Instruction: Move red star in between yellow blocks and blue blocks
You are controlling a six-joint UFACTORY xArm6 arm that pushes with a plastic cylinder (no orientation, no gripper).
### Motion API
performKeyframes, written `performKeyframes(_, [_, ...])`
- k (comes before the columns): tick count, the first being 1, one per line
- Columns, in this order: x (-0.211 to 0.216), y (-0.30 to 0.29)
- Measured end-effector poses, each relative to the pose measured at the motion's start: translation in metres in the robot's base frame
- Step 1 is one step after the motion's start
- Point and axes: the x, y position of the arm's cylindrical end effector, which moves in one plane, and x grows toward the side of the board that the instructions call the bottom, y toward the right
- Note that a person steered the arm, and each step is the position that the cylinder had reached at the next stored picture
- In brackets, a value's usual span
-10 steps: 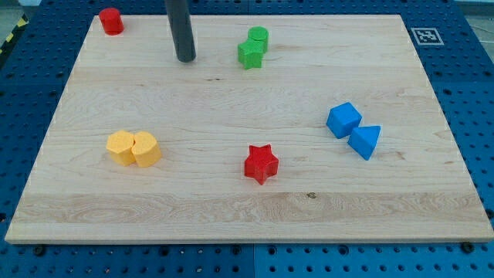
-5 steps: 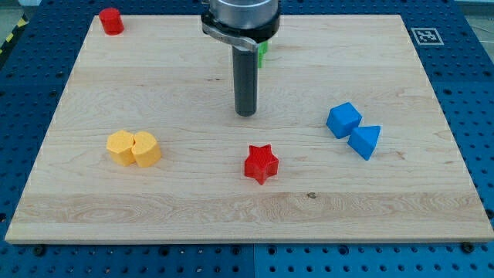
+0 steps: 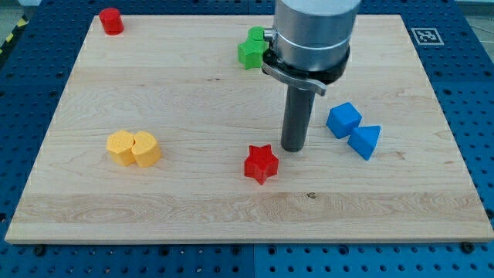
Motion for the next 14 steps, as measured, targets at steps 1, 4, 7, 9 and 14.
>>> performKeyframes(1, [0.014,0.009])
performKeyframes(4, [0.065,0.008])
performKeyframes(7, [0.045,-0.022])
performKeyframes(9, [0.034,-0.025])
performKeyframes(14, [0.050,-0.046])
